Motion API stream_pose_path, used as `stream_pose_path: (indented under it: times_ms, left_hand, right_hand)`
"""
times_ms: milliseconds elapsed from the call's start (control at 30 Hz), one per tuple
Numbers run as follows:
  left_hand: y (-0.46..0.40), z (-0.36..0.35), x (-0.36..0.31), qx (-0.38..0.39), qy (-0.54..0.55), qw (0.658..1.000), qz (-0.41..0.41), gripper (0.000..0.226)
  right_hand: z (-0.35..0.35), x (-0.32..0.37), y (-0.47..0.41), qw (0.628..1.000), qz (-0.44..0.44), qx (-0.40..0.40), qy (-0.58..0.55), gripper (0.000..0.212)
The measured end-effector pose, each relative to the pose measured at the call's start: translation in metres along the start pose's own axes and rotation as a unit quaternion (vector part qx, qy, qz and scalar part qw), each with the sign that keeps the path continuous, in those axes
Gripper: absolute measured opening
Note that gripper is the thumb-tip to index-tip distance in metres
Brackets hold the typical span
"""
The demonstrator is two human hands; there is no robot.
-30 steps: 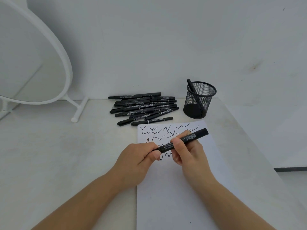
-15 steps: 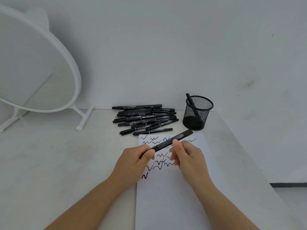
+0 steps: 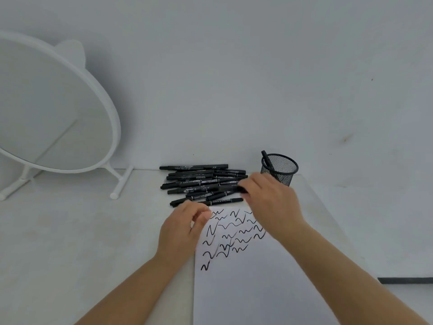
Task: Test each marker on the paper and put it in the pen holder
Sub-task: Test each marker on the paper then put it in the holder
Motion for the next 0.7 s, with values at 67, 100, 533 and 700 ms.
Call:
stream_pose_path:
  times_ms: [67, 100, 533, 700]
  left_hand:
    - [-0.009, -0.002, 0.012, -0.030, -0.040, 0.999, 0.013, 0.017]
    - [-0.013, -0.003, 0.018, -0.037, -0.067, 0.997, 0.024, 0.014]
    - [-0.033, -0.027, 0.041, 0.039, -0.237, 0.971, 0.021, 0.025]
    - [-0.033, -0.027, 0.042, 0.029, -0.234, 0.972, 0.026, 0.024]
  right_hand:
    - [0.004, -0.028, -0.019, 0.986, -0.134, -0.059, -0.076, 0.016]
    - [0.003, -0.040, -0.025, 0.969, -0.207, -0.074, -0.111, 0.015]
    - [-0.031, -0.102, -0.015, 0.885, -0.442, -0.020, -0.146, 0.020]
    - [-0.039, -0.103, -0.010, 0.869, -0.476, 0.008, -0.138, 0.027]
Point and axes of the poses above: each hand's wrist, its own y-axis away from the middle knuckle, its own z-axis out of the back of the hand, x = y × z, the point moved 2 cm from there along -y, towards the middle knuckle, and after that the axes turned 11 degrees about -x, right-handed, at the moved point
